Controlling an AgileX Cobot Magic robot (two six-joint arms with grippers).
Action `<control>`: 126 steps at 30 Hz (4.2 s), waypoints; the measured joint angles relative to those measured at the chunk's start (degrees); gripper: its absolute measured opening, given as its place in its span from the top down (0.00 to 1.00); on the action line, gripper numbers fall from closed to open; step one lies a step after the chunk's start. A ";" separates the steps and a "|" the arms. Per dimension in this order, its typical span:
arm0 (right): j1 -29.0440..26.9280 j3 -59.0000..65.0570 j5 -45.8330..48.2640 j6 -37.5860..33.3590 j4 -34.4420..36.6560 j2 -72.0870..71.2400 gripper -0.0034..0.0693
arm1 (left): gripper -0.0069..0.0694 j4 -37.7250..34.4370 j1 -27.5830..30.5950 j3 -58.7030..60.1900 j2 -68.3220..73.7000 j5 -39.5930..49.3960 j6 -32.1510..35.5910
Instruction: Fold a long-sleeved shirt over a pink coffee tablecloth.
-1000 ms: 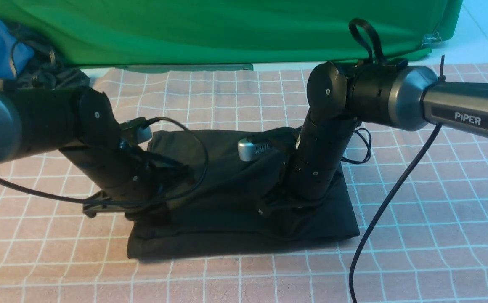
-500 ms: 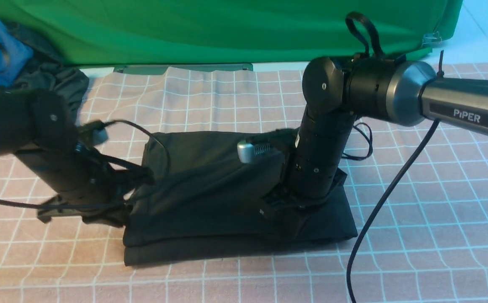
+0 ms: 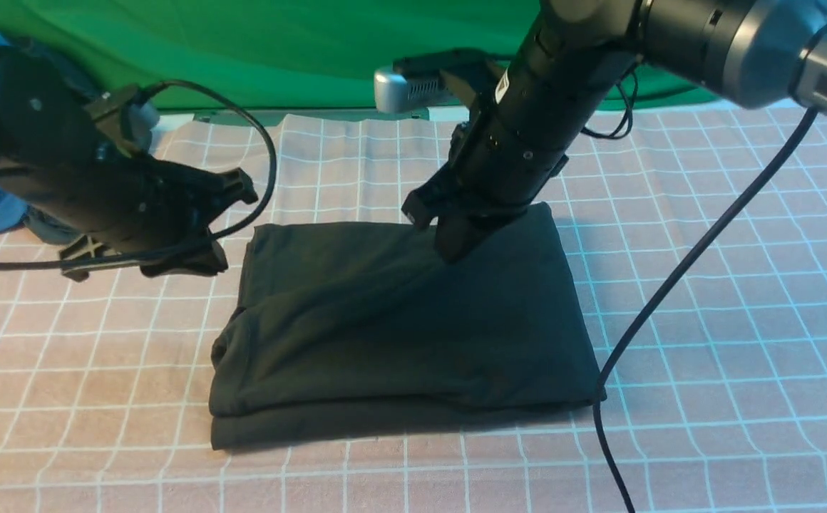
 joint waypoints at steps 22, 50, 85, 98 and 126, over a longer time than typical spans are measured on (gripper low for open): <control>-1.24 -0.06 1.15 -0.91 -1.23 0.00 0.89 | 0.49 -2.02 0.00 -0.46 12.14 -0.72 10.23; -4.54 -0.07 -0.97 -1.77 -3.77 3.12 0.87 | 0.74 2.66 0.39 -0.46 5.98 -3.90 3.42; -12.52 -0.07 1.32 -1.33 -7.13 3.54 0.84 | 0.89 -15.01 -15.20 -19.76 26.58 -9.89 11.10; -12.52 -0.07 1.32 -2.36 -4.92 3.54 0.84 | 0.89 -10.96 -11.92 -19.86 21.05 -9.12 7.19; -12.52 -0.07 0.93 -2.48 -3.43 3.54 0.83 | 0.89 -5.13 -15.89 -19.86 25.81 -15.26 9.48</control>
